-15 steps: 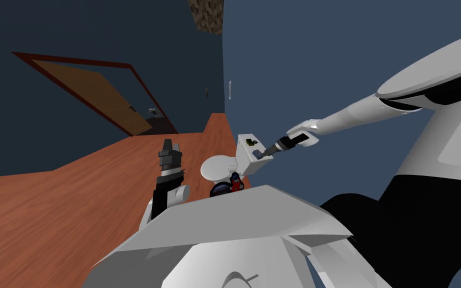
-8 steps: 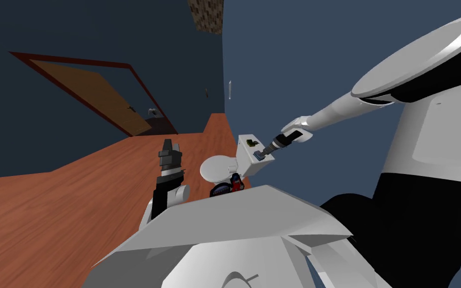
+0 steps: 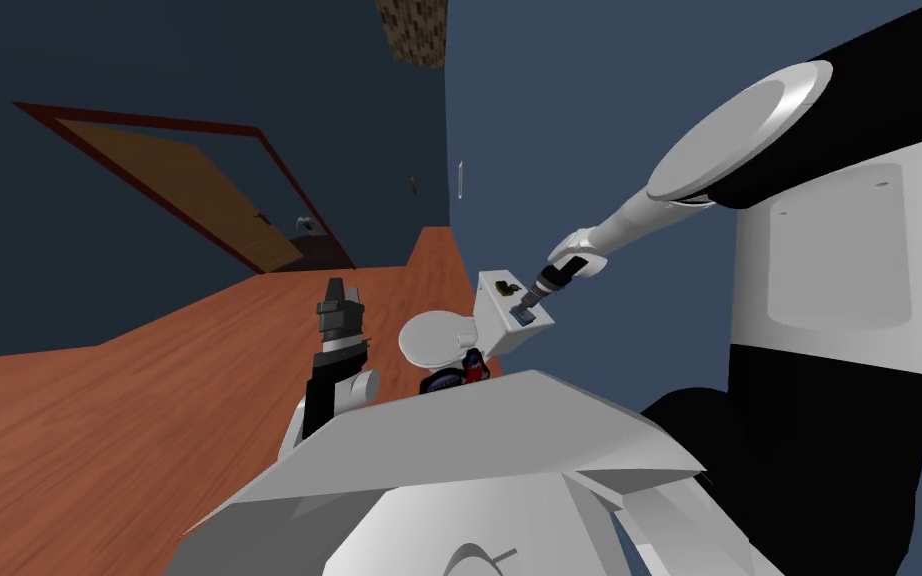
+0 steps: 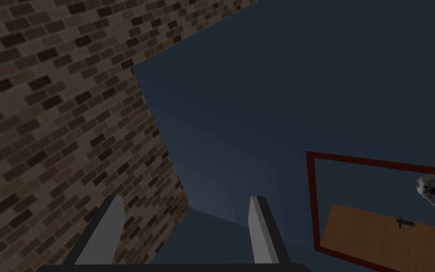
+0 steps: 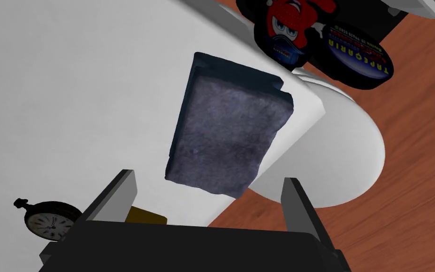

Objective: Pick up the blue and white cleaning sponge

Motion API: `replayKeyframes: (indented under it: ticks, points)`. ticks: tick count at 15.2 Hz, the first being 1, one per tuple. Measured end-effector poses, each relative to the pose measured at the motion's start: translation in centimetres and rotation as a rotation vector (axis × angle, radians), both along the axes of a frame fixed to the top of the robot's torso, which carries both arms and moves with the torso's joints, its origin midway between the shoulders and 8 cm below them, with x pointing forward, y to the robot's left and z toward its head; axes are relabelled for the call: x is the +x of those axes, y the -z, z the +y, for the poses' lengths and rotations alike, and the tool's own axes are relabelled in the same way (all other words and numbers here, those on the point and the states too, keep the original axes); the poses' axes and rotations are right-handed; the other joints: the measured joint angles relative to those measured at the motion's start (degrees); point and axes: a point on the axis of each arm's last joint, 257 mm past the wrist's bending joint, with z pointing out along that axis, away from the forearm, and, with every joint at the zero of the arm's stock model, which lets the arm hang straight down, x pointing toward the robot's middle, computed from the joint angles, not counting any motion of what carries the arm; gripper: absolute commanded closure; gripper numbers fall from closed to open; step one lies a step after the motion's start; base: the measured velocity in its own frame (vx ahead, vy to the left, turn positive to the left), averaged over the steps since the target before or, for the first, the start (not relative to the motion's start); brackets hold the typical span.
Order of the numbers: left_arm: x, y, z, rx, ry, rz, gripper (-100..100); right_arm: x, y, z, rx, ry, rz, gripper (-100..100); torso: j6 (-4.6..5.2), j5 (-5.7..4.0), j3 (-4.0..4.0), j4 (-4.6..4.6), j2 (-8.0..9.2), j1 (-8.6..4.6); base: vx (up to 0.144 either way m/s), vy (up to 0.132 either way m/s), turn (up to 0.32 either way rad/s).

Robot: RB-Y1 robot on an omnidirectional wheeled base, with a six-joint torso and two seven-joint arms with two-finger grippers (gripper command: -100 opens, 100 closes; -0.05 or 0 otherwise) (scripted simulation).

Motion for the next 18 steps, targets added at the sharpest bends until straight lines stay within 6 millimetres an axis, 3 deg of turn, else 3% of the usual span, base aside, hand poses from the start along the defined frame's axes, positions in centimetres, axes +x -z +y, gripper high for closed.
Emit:
replayKeyframes:
  ticks: [5, 9, 10, 15, 18]
  points:
    - [0.0, 0.0, 0.0, 0.000, 0.000, 0.000, 0, 0.4, 0.3, 0.6, -0.046, -0.044, 0.027, -100, 0.02, -0.02, 0.09, 0.04, 0.16, -0.06, 0.017, 0.007, 0.007]
    - [0.0, 0.0, 0.0, 0.000, 0.000, 0.000, 0, 0.0, 2.2, 0.3, -0.044, -0.033, 0.027, -100, 0.02, -0.05, 0.14, 0.05, 0.24, -0.11, -0.005, 0.005, 0.031]
    - [0.0, 0.0, 0.0, 0.000, 0.000, 0.000, 0, 0.1, 2.3, 0.2, -0.045, -0.033, 0.026, 100, 0.02, -0.03, 0.15, 0.07, 0.25, -0.10, 0.000, 0.000, 0.000]
    - [0.0, 0.0, 0.0, 0.000, 0.000, 0.000, 0, 0.1, 2.3, 0.2, -0.046, -0.032, 0.024, 100, 0.02, -0.05, 0.17, 0.06, 0.29, -0.12, -0.004, -0.001, -0.008]
    - [0.0, 0.0, 0.0, 0.000, 0.000, 0.000, 0, 0.3, 1.0, 0.5, -0.048, -0.042, 0.024, 100, 0.05, -0.01, 0.19, 0.10, 0.29, -0.10, 0.005, -0.005, -0.037]
